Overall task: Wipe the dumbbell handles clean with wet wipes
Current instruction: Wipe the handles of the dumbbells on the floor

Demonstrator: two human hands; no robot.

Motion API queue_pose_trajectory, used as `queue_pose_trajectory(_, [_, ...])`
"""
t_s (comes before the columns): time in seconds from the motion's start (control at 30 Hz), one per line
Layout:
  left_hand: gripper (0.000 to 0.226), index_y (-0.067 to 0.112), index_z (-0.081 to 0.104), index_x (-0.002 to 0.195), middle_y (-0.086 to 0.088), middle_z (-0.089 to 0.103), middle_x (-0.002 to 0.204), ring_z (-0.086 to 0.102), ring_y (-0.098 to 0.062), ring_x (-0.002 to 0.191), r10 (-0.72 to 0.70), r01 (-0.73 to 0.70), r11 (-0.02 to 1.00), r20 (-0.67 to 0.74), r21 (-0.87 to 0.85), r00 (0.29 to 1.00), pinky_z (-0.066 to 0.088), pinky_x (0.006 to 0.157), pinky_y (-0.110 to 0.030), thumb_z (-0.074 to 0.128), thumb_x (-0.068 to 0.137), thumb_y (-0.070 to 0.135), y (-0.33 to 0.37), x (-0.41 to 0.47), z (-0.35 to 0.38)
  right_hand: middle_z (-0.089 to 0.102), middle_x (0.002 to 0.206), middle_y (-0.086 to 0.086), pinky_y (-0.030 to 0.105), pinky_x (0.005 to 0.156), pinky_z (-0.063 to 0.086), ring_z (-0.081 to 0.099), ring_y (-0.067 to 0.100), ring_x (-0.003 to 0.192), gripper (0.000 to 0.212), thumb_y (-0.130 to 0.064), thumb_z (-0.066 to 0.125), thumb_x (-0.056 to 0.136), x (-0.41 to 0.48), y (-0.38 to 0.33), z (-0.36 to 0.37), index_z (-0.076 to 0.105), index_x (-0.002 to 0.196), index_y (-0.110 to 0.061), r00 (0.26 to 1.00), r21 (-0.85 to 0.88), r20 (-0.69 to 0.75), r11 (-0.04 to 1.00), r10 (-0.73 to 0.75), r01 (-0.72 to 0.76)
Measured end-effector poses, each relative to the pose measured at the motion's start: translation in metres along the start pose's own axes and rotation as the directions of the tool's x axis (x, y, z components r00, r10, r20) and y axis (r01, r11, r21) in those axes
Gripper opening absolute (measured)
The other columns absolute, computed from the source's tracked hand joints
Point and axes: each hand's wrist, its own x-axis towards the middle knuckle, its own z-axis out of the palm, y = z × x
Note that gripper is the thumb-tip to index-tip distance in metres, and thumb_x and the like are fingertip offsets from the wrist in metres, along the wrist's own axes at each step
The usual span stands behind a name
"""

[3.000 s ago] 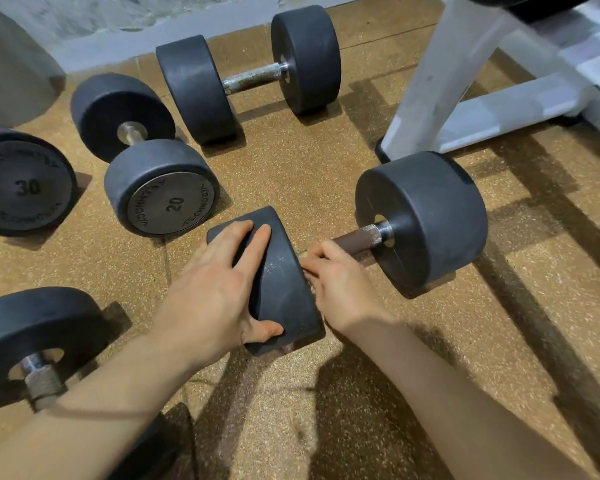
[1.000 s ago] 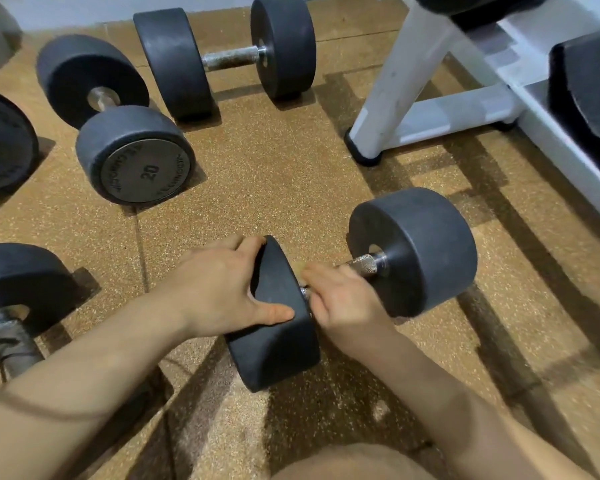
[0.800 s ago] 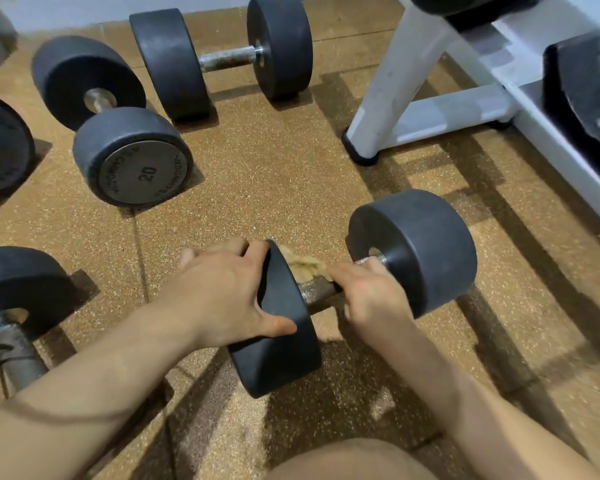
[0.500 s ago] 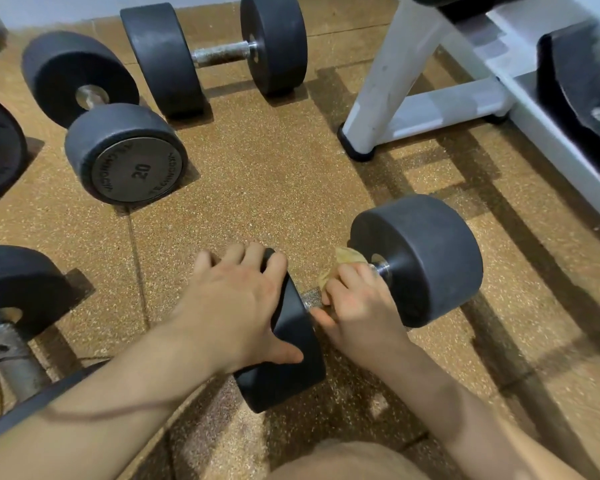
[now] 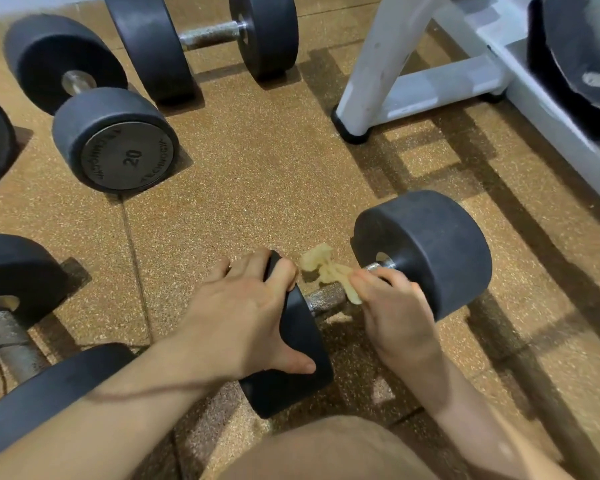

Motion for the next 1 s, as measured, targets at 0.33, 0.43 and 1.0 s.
queue_pose_trajectory(0.33, [0.04, 0.016, 0.054, 0.117, -0.007, 0.061, 0.115, 0.058, -0.03, 0.107, 0.135, -0.136, 0.991, 0.061, 0.013, 0.989, 0.049, 0.086, -0.04, 0.043, 0.098, 0.05, 0.047, 0.083, -0.007, 0.07, 0.073, 0.005, 0.033, 0.07, 0.048, 0.062, 0.014, 0.067, 0.021, -0.014, 0.055, 0.095, -0.016, -0.034, 0.002, 0.071, 0.083, -0.008, 0.479, 0.815, 0.569, -0.379, 0.668, -0.439])
queue_pose_trajectory(0.43, [0.033, 0.011, 0.058, 0.101, -0.011, 0.063, 0.1, 0.06, -0.033, 0.094, 0.126, -0.121, 0.992, 0.134, -0.044, 0.983, 0.046, 0.075, -0.036, 0.048, 0.098, 0.042, 0.069, 0.121, 0.007, 0.072, 0.081, 0.01, 0.03, 0.069, 0.047, 0.062, 0.017, 0.069, 0.017, -0.016, 0.054, 0.095, -0.022, -0.032, 0.002, 0.068, 0.09, -0.007, 0.391, 0.677, 0.721, -0.702, 0.572, -0.222])
queue_pose_trajectory(1.0, [0.006, 0.011, 0.076, 0.073, -0.001, 0.074, 0.075, 0.068, -0.014, 0.077, -0.134, 0.102, 0.712, 0.007, -0.694, 0.991, 0.056, 0.074, -0.03, 0.072, 0.073, 0.007, 0.086, 0.147, 0.014, 0.049, 0.14, 0.012, 0.025, 0.113, 0.032, 0.046, 0.022, 0.131, 0.055, 0.007, 0.054, 0.087, -0.03, -0.018, 0.027, 0.044, 0.14, 0.0, 0.893, 0.429, -0.211, 0.859, 0.397, -0.28])
